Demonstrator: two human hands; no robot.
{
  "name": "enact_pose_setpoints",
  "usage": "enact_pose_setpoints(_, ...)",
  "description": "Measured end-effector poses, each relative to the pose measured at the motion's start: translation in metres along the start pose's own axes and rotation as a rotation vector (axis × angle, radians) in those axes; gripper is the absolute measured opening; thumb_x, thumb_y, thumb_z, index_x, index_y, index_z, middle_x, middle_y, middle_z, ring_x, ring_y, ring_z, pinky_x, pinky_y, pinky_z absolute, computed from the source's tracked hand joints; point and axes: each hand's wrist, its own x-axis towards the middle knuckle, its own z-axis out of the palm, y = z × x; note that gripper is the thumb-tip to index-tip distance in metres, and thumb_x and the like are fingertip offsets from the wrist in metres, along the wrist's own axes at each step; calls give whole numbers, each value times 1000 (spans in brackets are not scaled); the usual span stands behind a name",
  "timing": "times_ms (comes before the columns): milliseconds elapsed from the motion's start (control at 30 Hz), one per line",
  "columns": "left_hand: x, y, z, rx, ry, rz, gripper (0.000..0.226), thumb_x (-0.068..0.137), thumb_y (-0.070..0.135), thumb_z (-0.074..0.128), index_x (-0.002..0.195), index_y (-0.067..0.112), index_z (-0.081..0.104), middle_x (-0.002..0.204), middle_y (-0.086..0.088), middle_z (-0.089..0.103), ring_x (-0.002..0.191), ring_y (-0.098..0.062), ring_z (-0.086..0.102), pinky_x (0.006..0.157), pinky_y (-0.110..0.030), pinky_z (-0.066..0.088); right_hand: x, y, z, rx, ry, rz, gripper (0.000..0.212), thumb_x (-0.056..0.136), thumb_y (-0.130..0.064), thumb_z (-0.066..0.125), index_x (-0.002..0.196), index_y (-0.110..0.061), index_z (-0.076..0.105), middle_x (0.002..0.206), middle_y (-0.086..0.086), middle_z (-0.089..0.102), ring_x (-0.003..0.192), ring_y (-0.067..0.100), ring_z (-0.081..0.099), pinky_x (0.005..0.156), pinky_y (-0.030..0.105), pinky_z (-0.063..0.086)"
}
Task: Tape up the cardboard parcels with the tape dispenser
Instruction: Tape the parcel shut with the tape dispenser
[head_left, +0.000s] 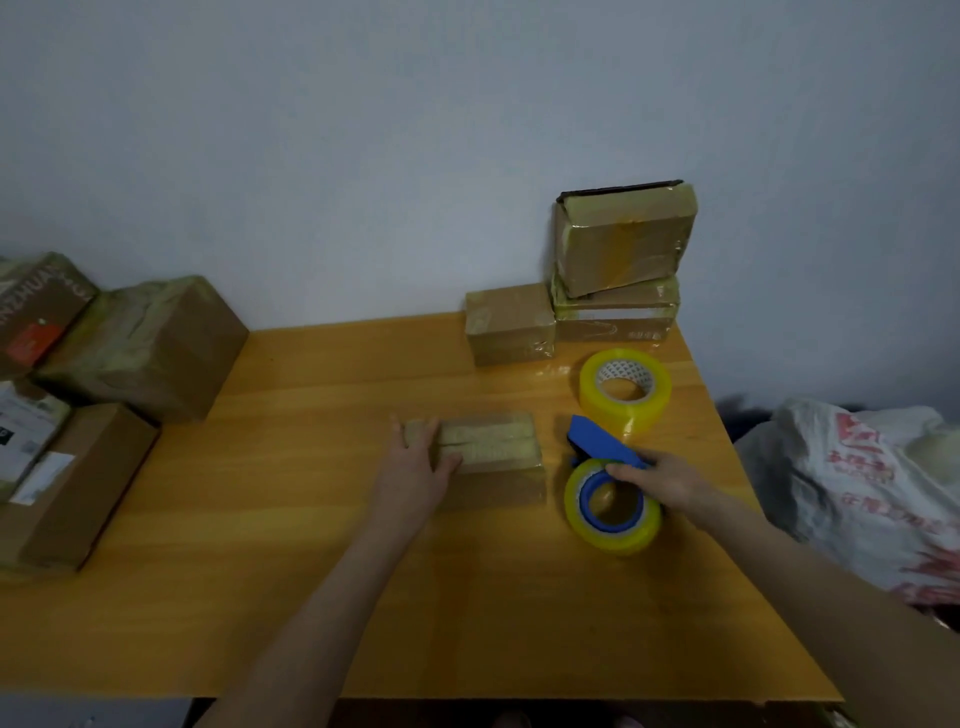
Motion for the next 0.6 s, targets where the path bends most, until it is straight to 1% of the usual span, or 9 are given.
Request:
enact_pose_setpoints(67,-3,-2,0,197,-20,18,59,98,54,33,151,35,17,159,-16,-1,145,-36,9,114,-45,21,-4,-14,-4,-360,187,-171,67,92,-54,55,148,-21,37,142,7,47,125,26,48,94,36,46)
enact_pose_setpoints(133,-5,1,3,403,26,110,54,102,46,24,152,32,7,160,-13,-5,147,-31,-4,117,-44,8,-13,-36,3,-397,246,-331,62,97,-47,49,151,-23,31,149,10,39,131,27,43,102,38,42)
enact_pose_setpoints(200,-7,15,12,425,14,258,55,104,25,29,153,27,5,161,-9,-6,147,-27,-6,118,-43,5,-21,-56,25,-379,166,-473,59,100,-33,47,153,-21,24,151,10,37,131,27,43,107,37,36)
enact_pose_setpoints(233,-10,25,19,400,-16,306,56,103,23,30,153,27,4,161,-6,-7,147,-26,-6,117,-43,4,-24,-62,37,-361,108,-511,59,101,-26,46,154,-20,21,152,10,36,132,26,43,108,34,34)
enact_pose_setpoints(267,-14,36,24,379,-49,331,56,103,29,28,153,30,2,160,-5,-10,147,-28,-8,117,-46,1,-28,-67,47,-337,63,-528,58,101,-20,44,154,-18,19,152,9,37,133,25,42,108,33,33)
enact_pose_setpoints(333,-20,49,35,370,-78,361,57,101,50,19,150,37,-6,155,-2,-21,144,-33,-17,114,-55,-7,-30,-72,55,-239,35,-486,54,102,-17,36,154,-16,21,149,10,43,131,24,44,106,34,36)
enact_pose_setpoints(400,-24,48,45,416,-60,379,59,98,56,16,148,41,-11,154,-3,-23,143,-37,-19,112,-61,-7,-28,-72,55,-97,23,-389,51,102,-18,32,153,-16,26,151,9,39,136,24,39,110,36,34)
enact_pose_setpoints(533,-20,55,43,345,-30,330,55,100,53,18,151,39,4,160,-7,-5,146,-38,-7,115,-59,-1,-21,-73,52,-14,31,-330,50,102,-17,32,151,-15,29,155,7,33,141,23,31,113,32,28)
enact_pose_setpoints(600,-21,69,44,265,-16,247,60,97,58,20,152,34,12,161,-5,1,147,-34,-5,115,-57,-2,-17,-75,52,24,36,-304,50,101,-18,33,151,-17,30,155,6,33,137,21,36,110,29,33)
